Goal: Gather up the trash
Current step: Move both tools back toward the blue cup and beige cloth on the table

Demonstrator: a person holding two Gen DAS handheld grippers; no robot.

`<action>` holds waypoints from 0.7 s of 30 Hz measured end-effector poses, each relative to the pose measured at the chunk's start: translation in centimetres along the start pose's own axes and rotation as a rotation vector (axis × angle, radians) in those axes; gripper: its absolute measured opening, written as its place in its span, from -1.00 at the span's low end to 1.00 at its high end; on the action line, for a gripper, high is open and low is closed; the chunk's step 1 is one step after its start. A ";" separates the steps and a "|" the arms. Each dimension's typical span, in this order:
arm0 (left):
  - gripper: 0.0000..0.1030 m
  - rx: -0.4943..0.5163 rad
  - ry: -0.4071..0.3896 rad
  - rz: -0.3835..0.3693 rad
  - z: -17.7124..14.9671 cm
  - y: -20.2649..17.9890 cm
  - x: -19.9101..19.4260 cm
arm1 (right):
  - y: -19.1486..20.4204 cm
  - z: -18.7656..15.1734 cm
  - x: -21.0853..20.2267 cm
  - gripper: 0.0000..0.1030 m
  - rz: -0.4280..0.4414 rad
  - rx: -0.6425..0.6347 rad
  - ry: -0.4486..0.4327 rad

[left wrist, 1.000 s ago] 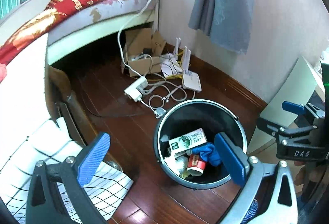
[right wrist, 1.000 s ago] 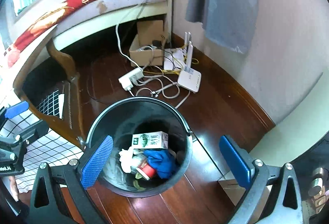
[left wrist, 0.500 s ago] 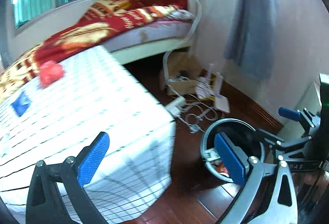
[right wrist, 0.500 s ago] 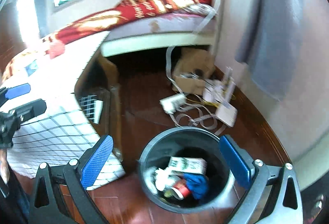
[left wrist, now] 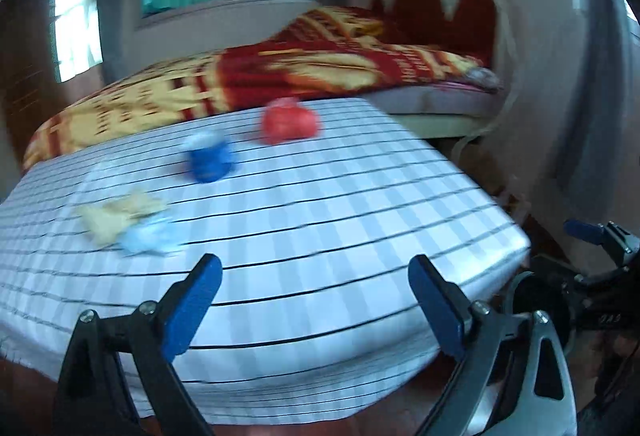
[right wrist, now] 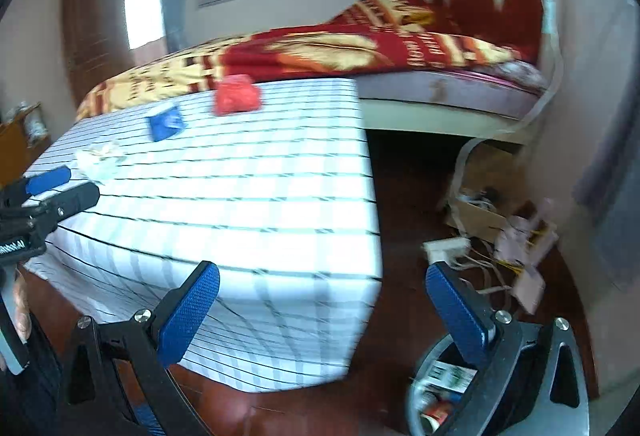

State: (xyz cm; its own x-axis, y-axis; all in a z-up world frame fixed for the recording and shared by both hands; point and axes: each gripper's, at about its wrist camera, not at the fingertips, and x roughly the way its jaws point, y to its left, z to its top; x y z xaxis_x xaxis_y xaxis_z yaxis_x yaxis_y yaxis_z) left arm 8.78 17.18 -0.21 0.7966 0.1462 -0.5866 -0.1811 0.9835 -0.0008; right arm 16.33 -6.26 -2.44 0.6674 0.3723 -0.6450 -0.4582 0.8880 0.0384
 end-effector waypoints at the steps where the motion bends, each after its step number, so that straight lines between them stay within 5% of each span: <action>1: 0.84 -0.019 0.000 0.029 -0.2 1.6 -0.2 | 1.2 0.6 0.6 1.00 0.028 -0.006 0.003; 9: 0.84 -0.164 0.014 0.188 -1.9 11.6 -1.1 | 10.4 4.2 4.3 1.00 0.175 -0.089 -0.005; 21: 0.62 -0.276 0.047 0.244 -3.7 19.6 0.3 | 22.7 6.8 11.3 0.76 0.353 -0.233 0.061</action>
State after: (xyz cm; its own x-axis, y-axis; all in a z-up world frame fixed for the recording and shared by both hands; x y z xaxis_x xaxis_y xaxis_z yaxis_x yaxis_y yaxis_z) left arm 3.31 36.10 -3.37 0.6844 0.3618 -0.6330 -0.5166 0.8533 -0.0708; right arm 17.44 19.98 -3.66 0.4127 0.6195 -0.6677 -0.7773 0.6217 0.0964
